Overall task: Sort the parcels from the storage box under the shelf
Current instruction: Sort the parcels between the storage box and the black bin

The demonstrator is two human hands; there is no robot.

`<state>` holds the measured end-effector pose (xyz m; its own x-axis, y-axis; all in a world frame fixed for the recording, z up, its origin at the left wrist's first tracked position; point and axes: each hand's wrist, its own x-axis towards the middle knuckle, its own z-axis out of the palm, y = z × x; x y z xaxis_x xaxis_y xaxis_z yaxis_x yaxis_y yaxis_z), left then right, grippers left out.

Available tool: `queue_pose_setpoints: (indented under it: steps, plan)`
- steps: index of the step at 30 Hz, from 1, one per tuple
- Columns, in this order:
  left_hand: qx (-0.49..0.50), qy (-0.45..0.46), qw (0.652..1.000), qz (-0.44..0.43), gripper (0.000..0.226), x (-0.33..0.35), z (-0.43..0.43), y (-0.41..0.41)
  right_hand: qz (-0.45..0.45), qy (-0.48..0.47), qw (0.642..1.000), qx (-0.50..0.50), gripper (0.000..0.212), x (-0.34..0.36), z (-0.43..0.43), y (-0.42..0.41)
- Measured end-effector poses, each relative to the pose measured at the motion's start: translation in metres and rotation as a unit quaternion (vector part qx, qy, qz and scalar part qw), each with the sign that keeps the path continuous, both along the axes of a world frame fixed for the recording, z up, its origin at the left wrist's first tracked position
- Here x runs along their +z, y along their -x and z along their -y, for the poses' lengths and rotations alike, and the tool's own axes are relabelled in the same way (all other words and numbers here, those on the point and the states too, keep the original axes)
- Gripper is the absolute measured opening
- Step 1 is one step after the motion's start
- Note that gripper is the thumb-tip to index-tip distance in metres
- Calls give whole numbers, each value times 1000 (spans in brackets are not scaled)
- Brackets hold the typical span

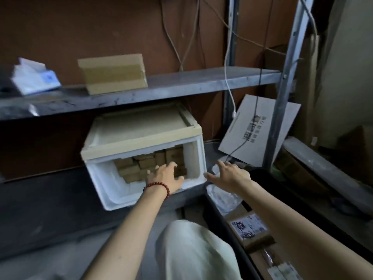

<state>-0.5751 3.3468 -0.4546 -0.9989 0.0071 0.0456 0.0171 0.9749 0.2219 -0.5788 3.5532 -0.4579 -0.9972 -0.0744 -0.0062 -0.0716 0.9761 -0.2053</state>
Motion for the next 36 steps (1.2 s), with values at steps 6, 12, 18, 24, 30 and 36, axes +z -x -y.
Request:
queue_pose_setpoints:
  steps: [6,12,18,24,30,36]
  plan:
    - [129,9,991,20,52,22,116,-28,5,15,996,88,86,24,98,-1]
    - [170,11,984,58,50,1,156,-42,43,-16,990,133,87,-1,142,-2]
    - [141,-46,987,64,49,-27,148,-19,70,10,996,59,86,-31,141,23]
    - [113,-156,981,13,48,-39,115,34,39,79,996,-4,85,-46,135,64]
    - [95,-207,973,-33,44,-53,84,91,37,87,995,-7,87,-62,129,94]
    - [67,-204,977,2,46,-77,64,130,108,83,991,5,95,-77,109,118]
